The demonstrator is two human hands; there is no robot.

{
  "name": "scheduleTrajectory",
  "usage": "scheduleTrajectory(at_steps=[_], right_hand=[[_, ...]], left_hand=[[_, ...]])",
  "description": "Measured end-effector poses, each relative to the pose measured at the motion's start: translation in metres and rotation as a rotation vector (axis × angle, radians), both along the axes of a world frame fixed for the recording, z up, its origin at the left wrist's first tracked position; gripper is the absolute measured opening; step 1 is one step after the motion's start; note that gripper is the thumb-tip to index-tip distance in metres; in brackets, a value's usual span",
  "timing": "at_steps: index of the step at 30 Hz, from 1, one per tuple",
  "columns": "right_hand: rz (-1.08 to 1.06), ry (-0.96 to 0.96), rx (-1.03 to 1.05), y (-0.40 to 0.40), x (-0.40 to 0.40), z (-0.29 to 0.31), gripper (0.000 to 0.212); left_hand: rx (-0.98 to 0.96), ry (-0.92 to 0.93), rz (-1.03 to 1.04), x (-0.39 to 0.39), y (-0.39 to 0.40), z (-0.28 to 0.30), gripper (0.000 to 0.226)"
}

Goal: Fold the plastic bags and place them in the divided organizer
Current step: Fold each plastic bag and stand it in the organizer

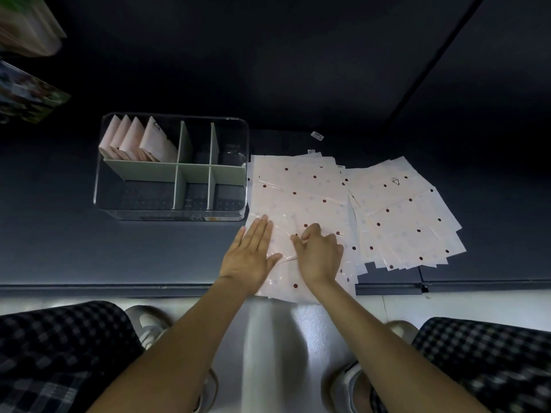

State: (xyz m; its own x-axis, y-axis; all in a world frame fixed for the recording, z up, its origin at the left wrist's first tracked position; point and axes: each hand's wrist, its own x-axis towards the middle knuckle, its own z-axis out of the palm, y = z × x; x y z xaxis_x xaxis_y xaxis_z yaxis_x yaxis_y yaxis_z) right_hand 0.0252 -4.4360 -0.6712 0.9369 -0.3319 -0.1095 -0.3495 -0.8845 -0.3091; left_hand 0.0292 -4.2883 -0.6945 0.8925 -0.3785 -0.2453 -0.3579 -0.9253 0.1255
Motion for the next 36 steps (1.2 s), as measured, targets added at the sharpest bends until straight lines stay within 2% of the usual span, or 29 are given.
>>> scheduleTrajectory(at_steps=[1, 3, 5, 7, 11, 16, 19, 22, 28, 31, 33, 36], right_hand=[[0.053, -0.105, -0.022, 0.003, -0.005, -0.001, 0.021], [0.285, -0.274, 0.043, 0.007, -0.010, -0.004, 0.028], [0.612, -0.223, 0.058, 0.008, -0.010, -0.009, 0.044], [0.768, -0.048, -0.032, -0.002, -0.004, -0.014, 0.051], [0.822, 0.126, -0.290, -0.037, 0.008, -0.016, 0.061], [0.806, 0.194, -0.325, -0.045, 0.013, -0.009, 0.062], [0.837, 0.006, -0.236, -0.042, 0.006, 0.002, 0.058], [0.982, -0.204, -0.214, -0.037, -0.004, 0.009, 0.033], [1.087, -0.213, -0.406, -0.032, -0.001, 0.013, 0.031], [1.056, -0.203, -0.371, -0.032, 0.001, 0.020, 0.028], [1.007, -0.171, -0.274, -0.033, 0.005, 0.031, 0.022], [0.915, -0.149, -0.165, -0.036, 0.016, 0.049, 0.015]], left_hand=[[0.001, 0.003, 0.001, 0.000, 0.000, 0.000, 0.068], [0.003, 0.011, 0.003, 0.000, -0.001, 0.000, 0.068], [0.022, 0.022, 0.000, 0.000, -0.001, 0.000, 0.066], [0.015, 0.031, -0.006, 0.000, -0.001, 0.000, 0.065], [-0.022, 0.041, -0.044, 0.003, 0.006, -0.001, 0.065], [-0.011, 0.072, -0.082, 0.006, 0.011, -0.001, 0.067], [-0.001, 0.096, -0.085, 0.006, 0.011, 0.000, 0.068], [0.002, 0.138, -0.086, 0.007, 0.011, 0.001, 0.068], [-0.040, 0.219, -0.075, 0.011, 0.010, 0.008, 0.074], [-0.091, 0.277, -0.075, 0.010, 0.009, 0.016, 0.086], [-0.126, 0.254, -0.077, 0.006, 0.007, 0.025, 0.078], [-0.304, 0.148, 0.003, 0.006, 0.004, 0.045, 0.048]])
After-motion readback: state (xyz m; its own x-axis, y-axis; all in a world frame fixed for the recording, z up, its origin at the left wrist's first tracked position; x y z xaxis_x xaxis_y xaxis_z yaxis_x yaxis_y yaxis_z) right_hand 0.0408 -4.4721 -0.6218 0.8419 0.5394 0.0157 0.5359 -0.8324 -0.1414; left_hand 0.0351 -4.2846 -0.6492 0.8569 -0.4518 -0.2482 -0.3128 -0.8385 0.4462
